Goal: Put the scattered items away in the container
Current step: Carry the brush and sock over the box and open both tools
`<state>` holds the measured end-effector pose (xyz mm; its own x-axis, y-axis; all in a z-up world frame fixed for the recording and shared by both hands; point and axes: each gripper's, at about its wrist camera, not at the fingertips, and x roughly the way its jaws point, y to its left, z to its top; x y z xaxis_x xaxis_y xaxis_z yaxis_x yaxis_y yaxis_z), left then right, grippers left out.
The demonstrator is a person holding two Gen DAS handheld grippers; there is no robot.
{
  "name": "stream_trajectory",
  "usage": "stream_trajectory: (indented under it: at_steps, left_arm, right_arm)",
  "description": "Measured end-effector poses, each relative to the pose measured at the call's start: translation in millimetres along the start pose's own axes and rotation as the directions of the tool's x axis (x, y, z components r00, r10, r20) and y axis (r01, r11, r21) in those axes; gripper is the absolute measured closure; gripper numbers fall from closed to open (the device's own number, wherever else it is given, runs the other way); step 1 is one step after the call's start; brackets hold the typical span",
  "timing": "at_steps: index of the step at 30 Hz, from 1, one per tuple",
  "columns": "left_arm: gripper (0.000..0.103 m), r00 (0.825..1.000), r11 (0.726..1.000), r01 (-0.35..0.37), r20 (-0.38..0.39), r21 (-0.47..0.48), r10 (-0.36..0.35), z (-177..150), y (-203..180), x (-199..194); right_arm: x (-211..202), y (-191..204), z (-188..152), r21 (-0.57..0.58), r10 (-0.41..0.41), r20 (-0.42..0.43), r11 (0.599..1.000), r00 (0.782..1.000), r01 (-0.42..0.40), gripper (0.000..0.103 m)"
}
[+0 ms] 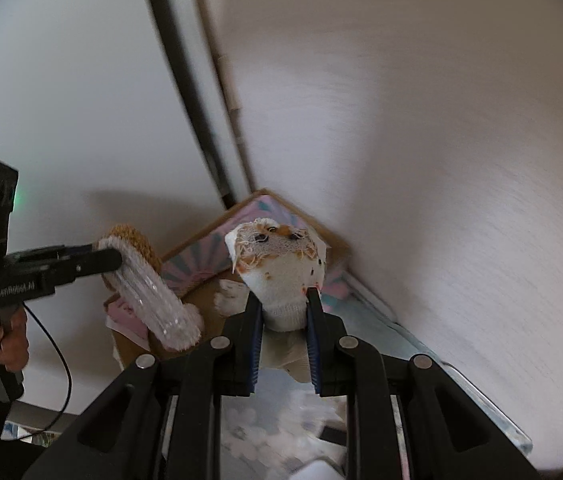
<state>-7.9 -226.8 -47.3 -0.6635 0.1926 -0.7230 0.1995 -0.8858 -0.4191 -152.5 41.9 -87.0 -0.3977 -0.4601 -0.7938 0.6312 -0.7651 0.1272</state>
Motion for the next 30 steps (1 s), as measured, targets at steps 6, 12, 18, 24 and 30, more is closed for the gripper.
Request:
stream_trajectory:
  at_steps: [6,12,18,24,30]
  left_arm:
    - [0.079,0.999,0.995,-0.035,0.008,-0.091,0.036,-22.6,39.8,1.4]
    - [0.079,0.997,0.989,-0.074,0.0,-0.126,0.075,-41.0,58.6,15.2]
    - [0.079,0.996,0.987,-0.09,-0.016,-0.134,0.089,-48.2,63.9,33.5]
    - [0.079,0.994,0.987,-0.104,-0.03,-0.125,0.101,-47.2,69.2,39.3]
    - [0.068,0.99,0.991,-0.094,-0.113,-0.098,0.083,-41.2,58.5,48.1]
  right_arm:
    - [44.0,33.0,21.7,-0.007,0.057,-0.071,0.998,0.996,-0.058,0.085]
    - [84.0,57.2,32.2,-0.02,0.053,-0.132,0.998,0.99,-0.056,0.085]
    - [116.5,73.7,34.2,-0.028,0.054,-0.172,0.998,0.984,-0.06,0.085]
    - [125.3,71.5,33.4,-0.006,0.069,-0.176,0.997,0.982,-0.071,0.085]
    - [120.9,72.5,40.4,-0.019,0.014,-0.152,1.0,0.988,-0.017,0.035]
